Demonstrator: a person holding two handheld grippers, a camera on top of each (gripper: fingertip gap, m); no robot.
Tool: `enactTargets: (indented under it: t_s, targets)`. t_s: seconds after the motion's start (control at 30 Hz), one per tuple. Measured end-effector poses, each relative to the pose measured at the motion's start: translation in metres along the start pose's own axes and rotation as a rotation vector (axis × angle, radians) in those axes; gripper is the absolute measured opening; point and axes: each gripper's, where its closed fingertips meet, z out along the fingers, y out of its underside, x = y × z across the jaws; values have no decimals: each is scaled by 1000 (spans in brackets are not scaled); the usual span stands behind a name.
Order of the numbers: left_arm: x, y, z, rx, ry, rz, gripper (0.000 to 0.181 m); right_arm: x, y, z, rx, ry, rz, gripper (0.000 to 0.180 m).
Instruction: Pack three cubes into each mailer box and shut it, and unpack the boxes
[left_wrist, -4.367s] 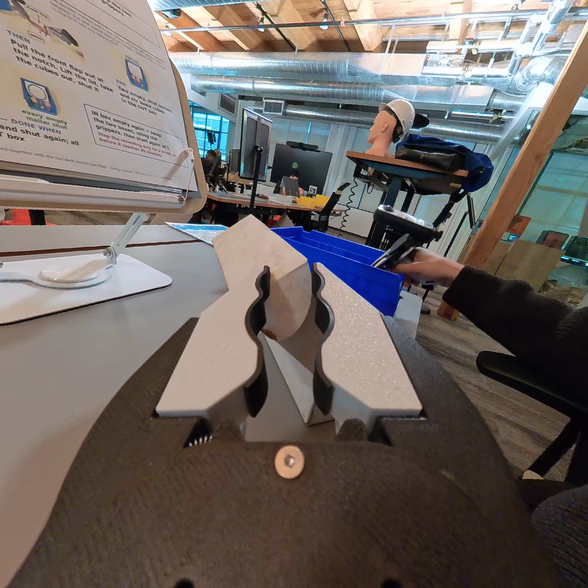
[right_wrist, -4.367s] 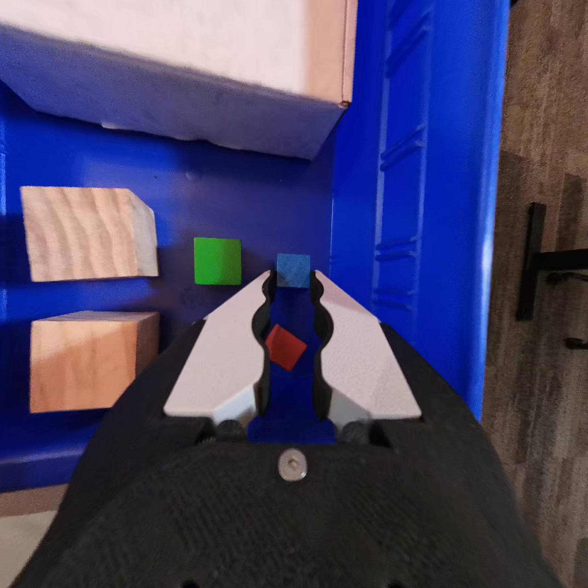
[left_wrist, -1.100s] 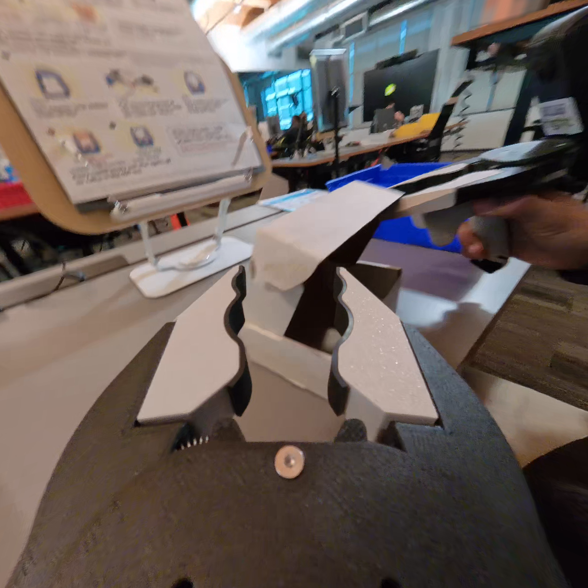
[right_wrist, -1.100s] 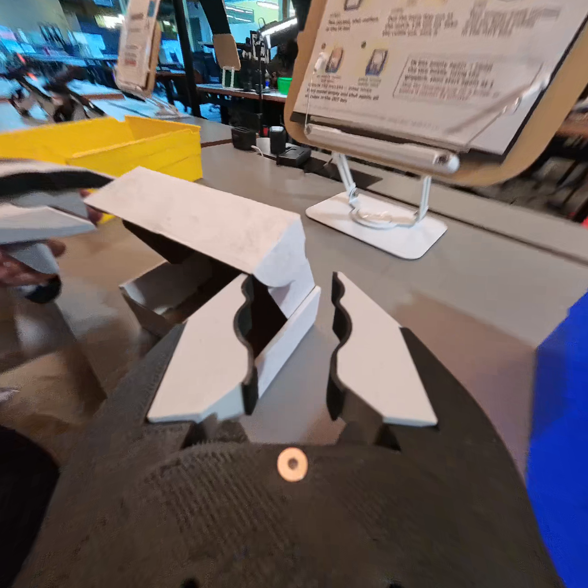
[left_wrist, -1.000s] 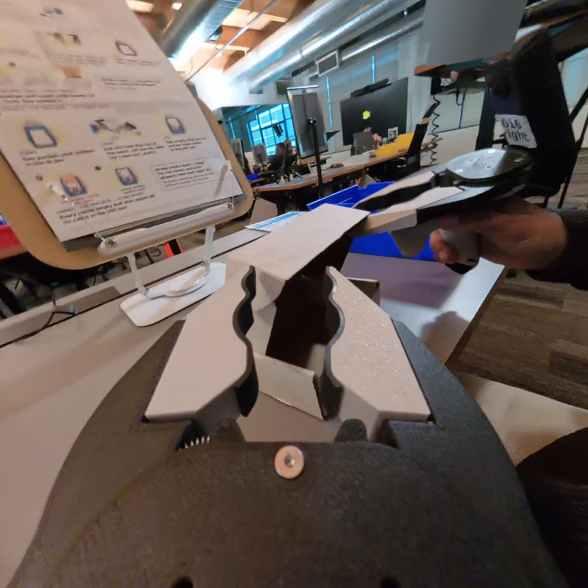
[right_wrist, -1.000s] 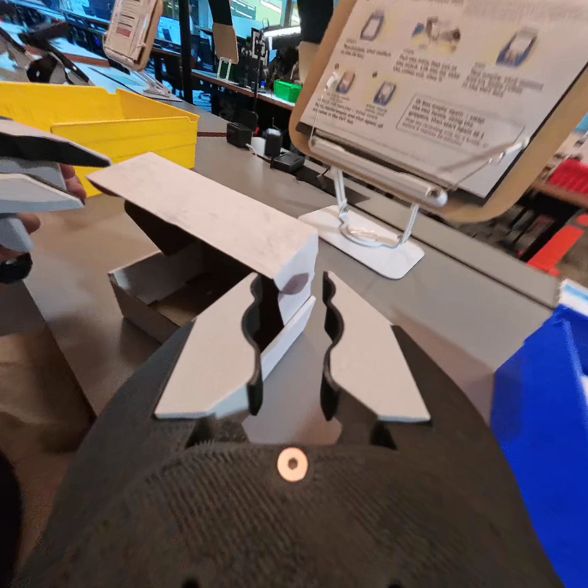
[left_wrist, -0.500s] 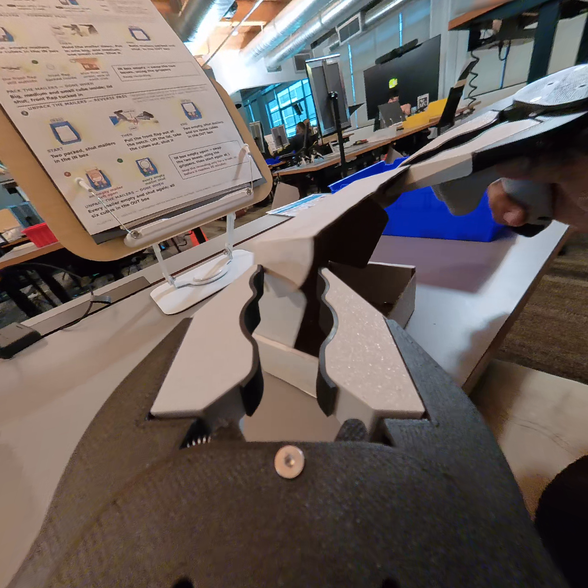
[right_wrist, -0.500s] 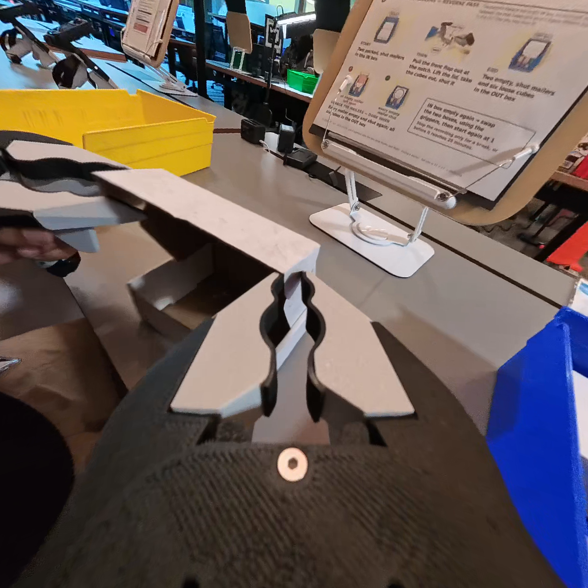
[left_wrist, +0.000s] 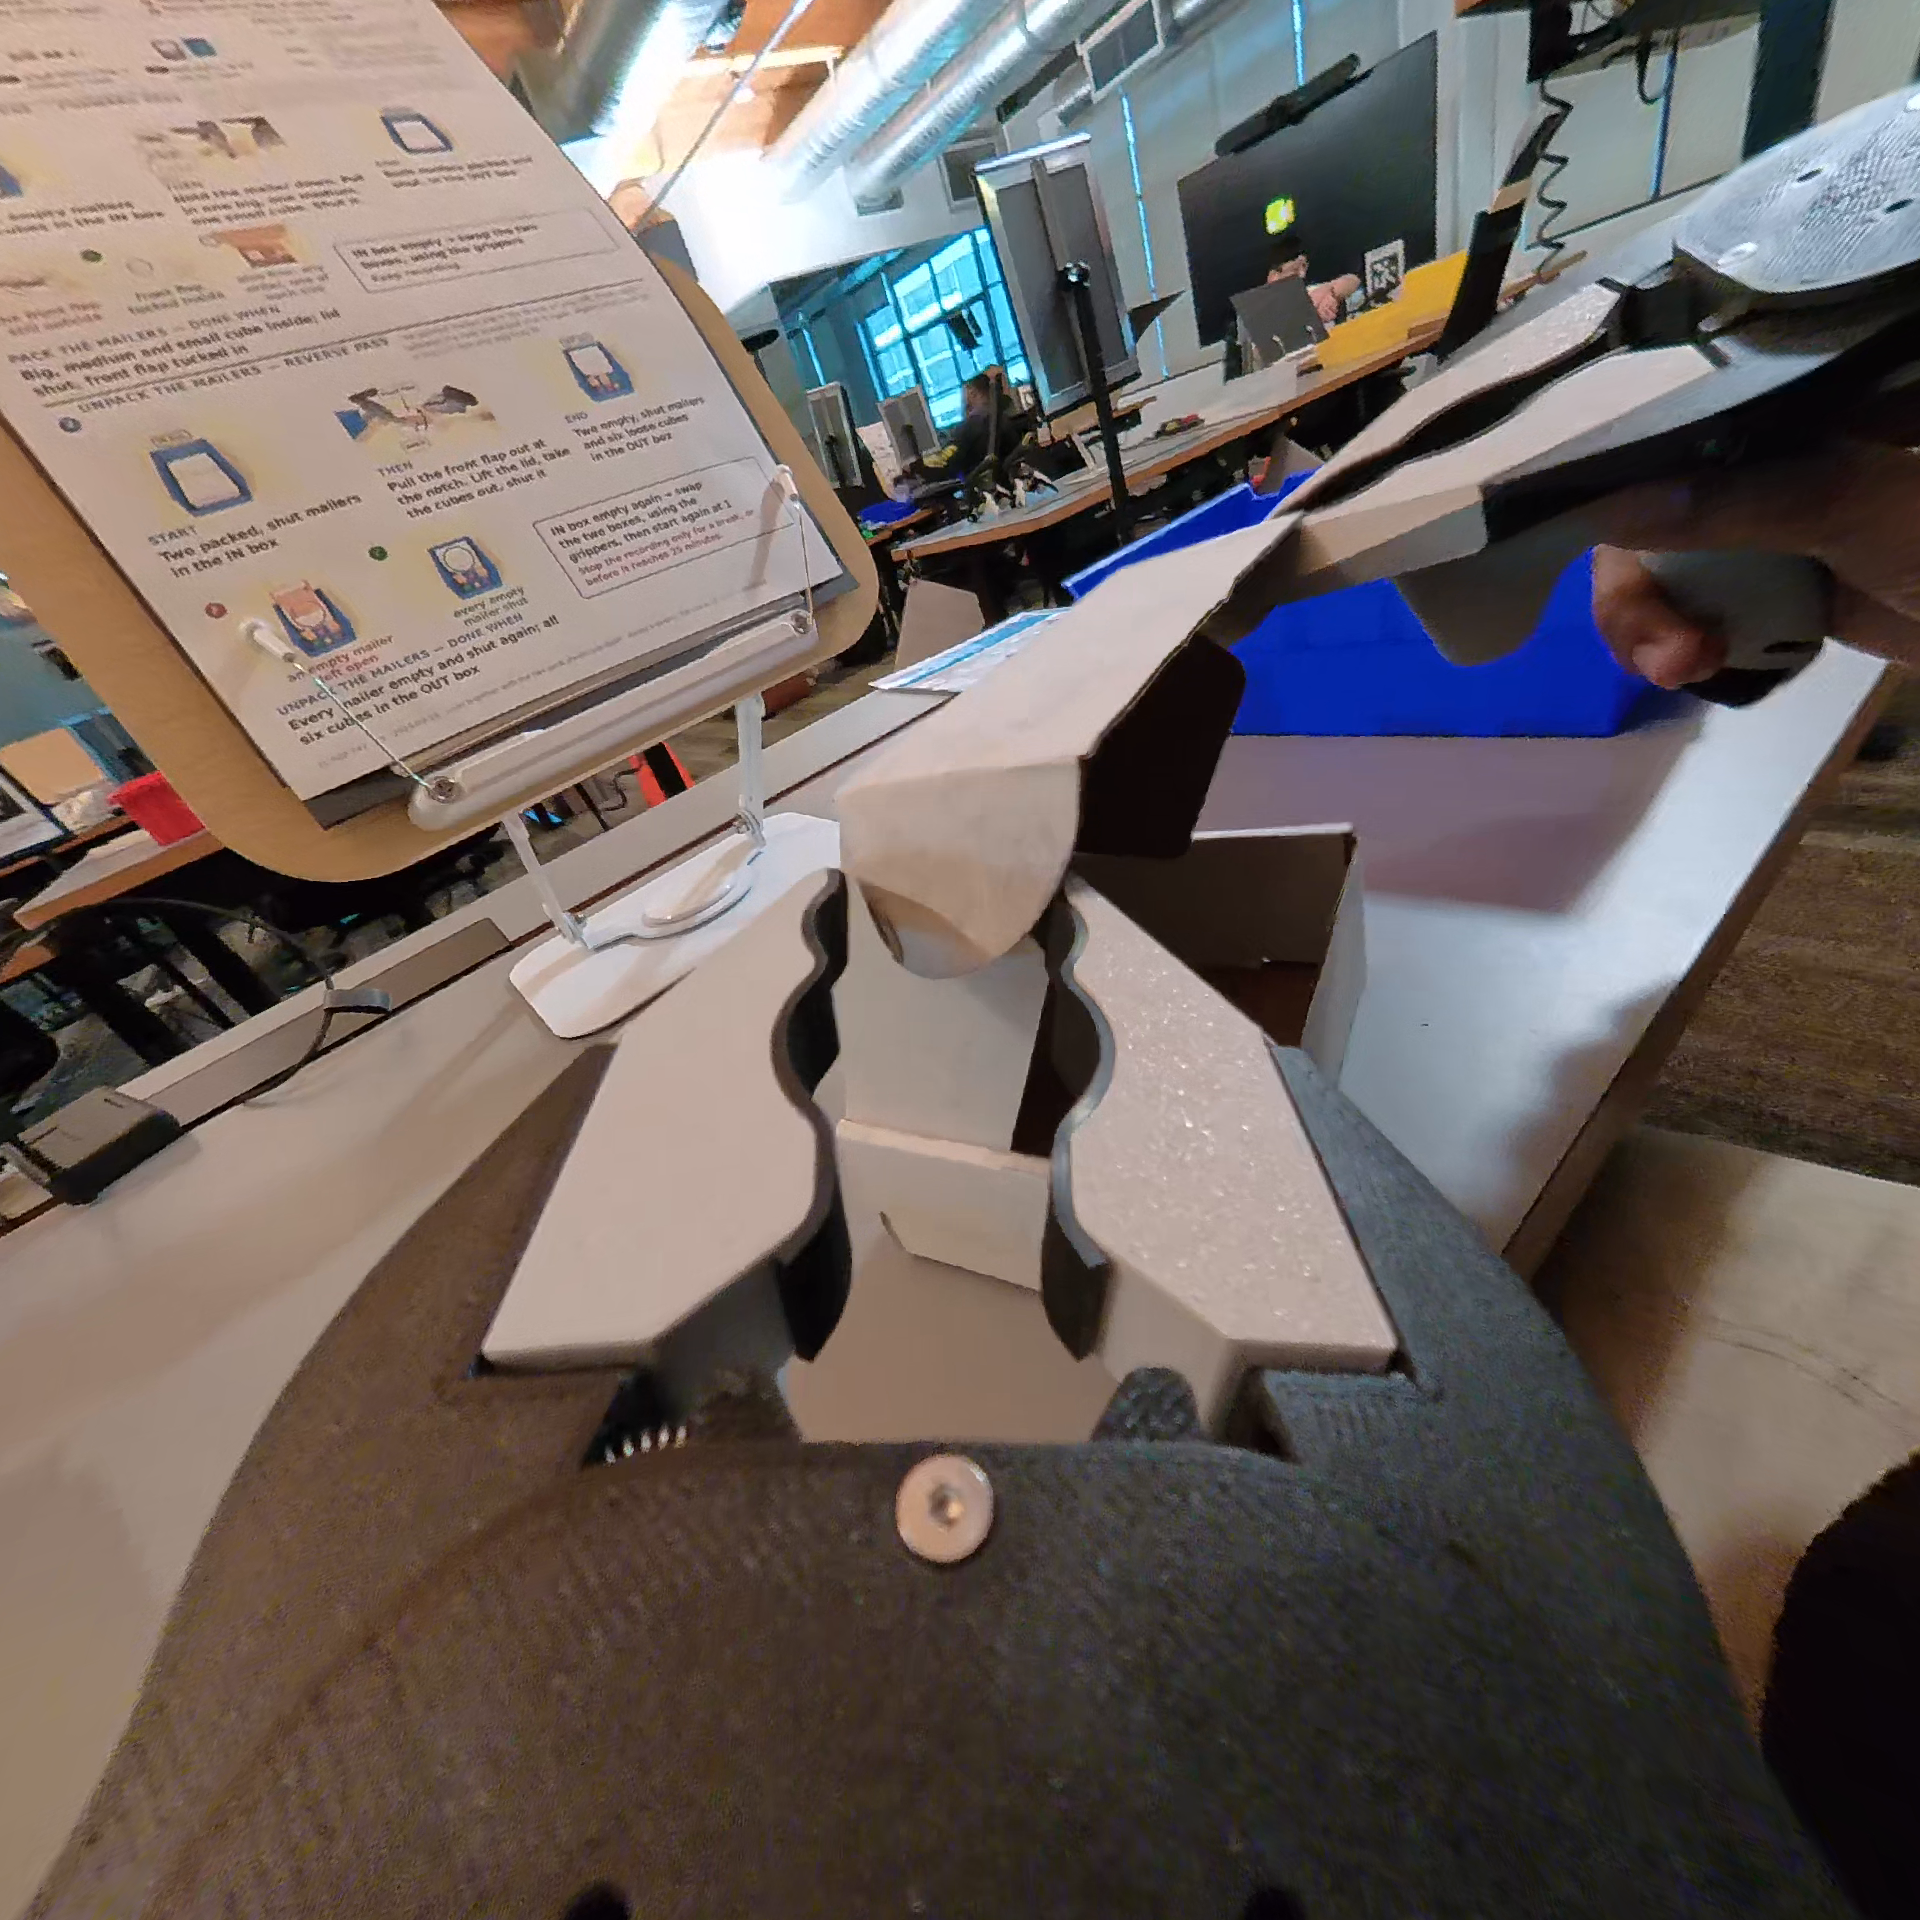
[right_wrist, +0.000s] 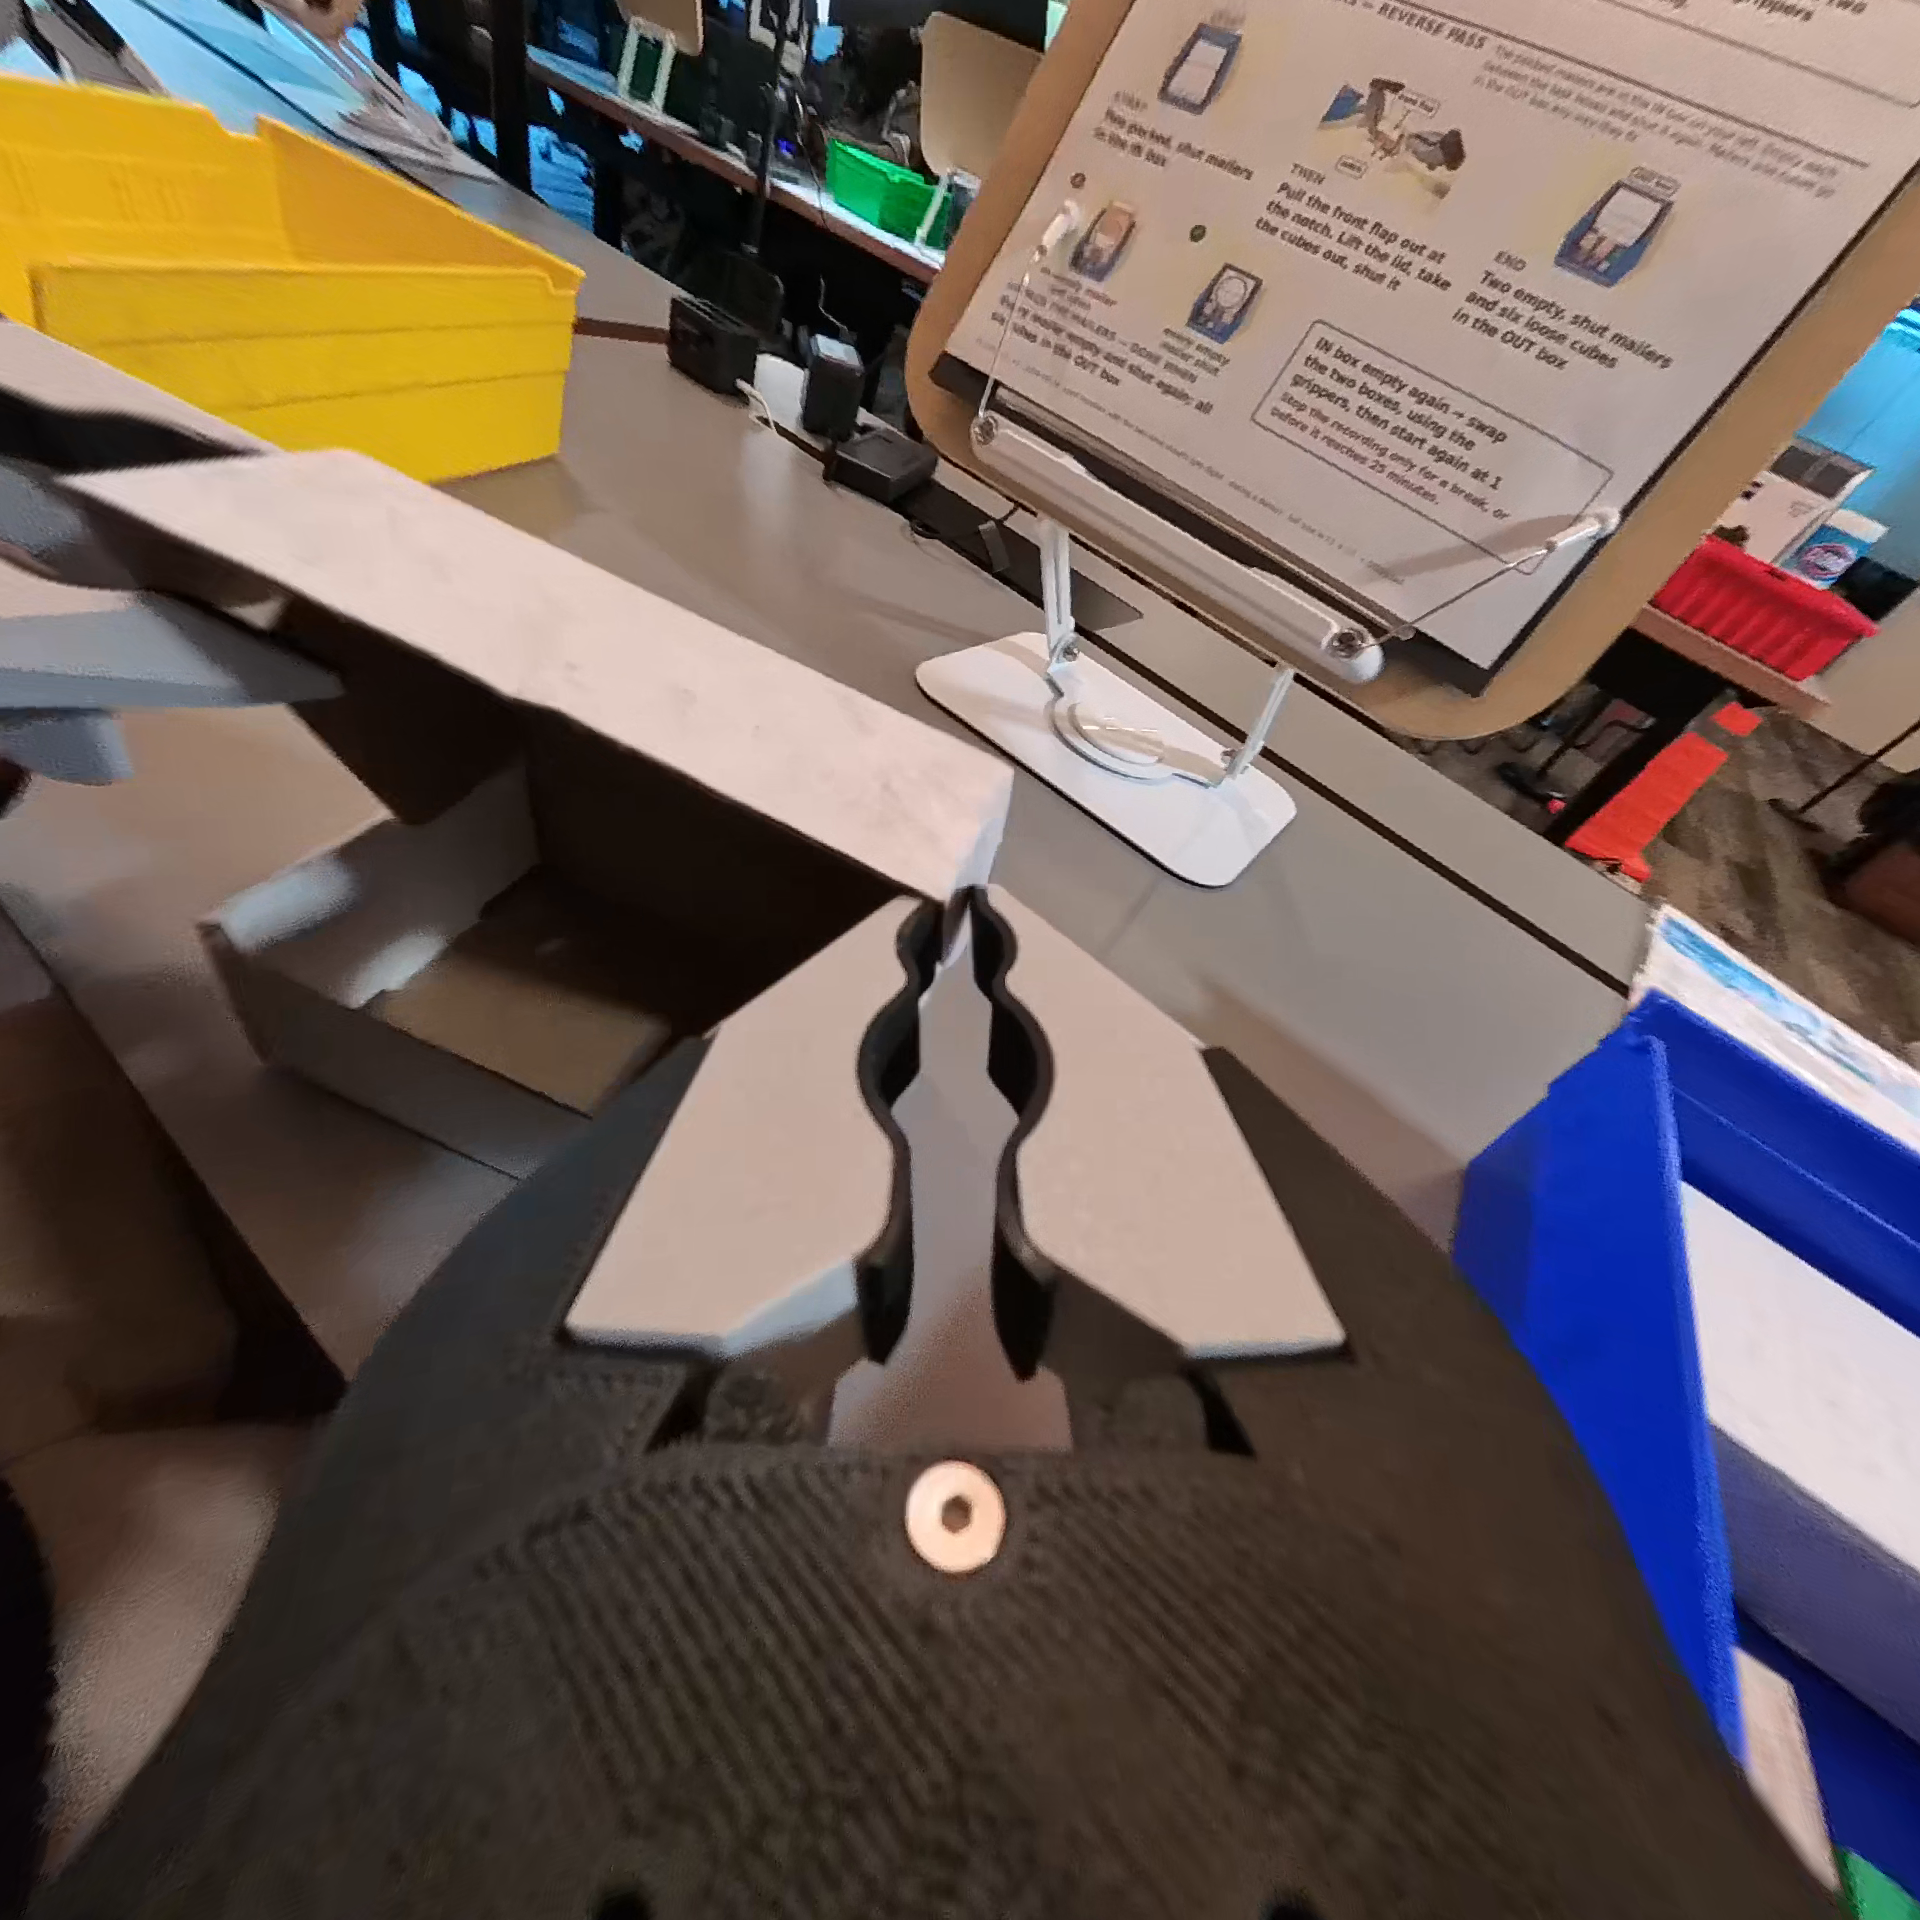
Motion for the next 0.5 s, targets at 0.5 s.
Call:
enactTargets:
  t_s: [0.5]
  targets:
    - [27, -11, -13, 14, 23, 29, 31, -1, 1, -2, 57, -37, 17, 22]
